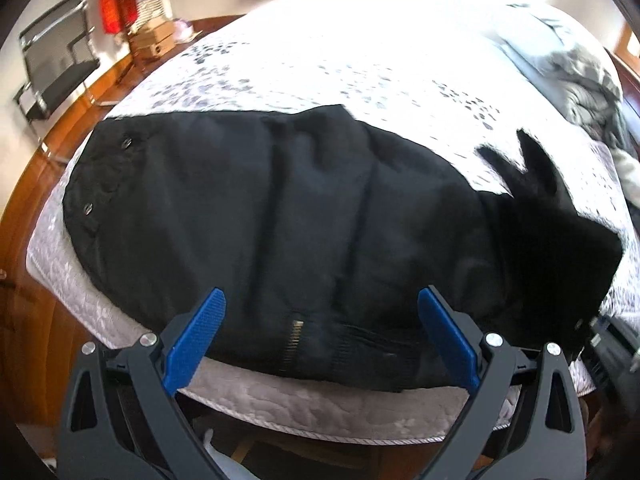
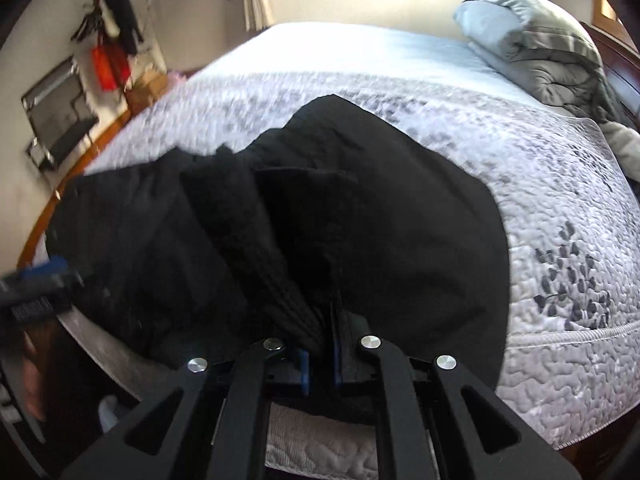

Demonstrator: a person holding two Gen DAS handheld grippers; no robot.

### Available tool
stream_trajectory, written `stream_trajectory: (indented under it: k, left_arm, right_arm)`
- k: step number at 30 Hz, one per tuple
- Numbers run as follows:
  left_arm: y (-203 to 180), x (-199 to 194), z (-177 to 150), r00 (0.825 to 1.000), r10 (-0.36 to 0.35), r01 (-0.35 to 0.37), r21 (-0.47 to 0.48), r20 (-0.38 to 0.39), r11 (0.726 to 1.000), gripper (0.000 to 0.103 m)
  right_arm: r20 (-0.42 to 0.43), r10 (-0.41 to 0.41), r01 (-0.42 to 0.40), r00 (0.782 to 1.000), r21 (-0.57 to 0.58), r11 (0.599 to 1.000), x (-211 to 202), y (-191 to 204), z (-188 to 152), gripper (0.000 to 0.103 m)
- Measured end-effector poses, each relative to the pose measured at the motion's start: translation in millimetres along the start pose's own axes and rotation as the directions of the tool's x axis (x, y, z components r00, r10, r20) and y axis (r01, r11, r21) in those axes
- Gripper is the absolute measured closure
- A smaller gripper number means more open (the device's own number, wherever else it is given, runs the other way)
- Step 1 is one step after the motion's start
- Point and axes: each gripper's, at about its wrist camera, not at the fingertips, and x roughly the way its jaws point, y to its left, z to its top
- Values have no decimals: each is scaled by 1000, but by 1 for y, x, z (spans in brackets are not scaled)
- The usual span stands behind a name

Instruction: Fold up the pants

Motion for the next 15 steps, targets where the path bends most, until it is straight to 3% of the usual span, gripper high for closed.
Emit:
stream_trajectory:
  k: [6,8,15]
  left_arm:
    - [12,8,-2,999,-27,25,-53,-36,998,6]
    - [10,12,-3,999,-29,27,-42,-43,999,6]
    - [9,21,-7,997,-31,29,-34,-66,999,6]
  right_arm:
    - [-49,7,-11,999,-68,998,18,23,-17,90]
    - [-58,27,-32,998,-80,996,20,27,-24,78]
    - [-83,135,-139,987,-39,990,12,21,-38,61]
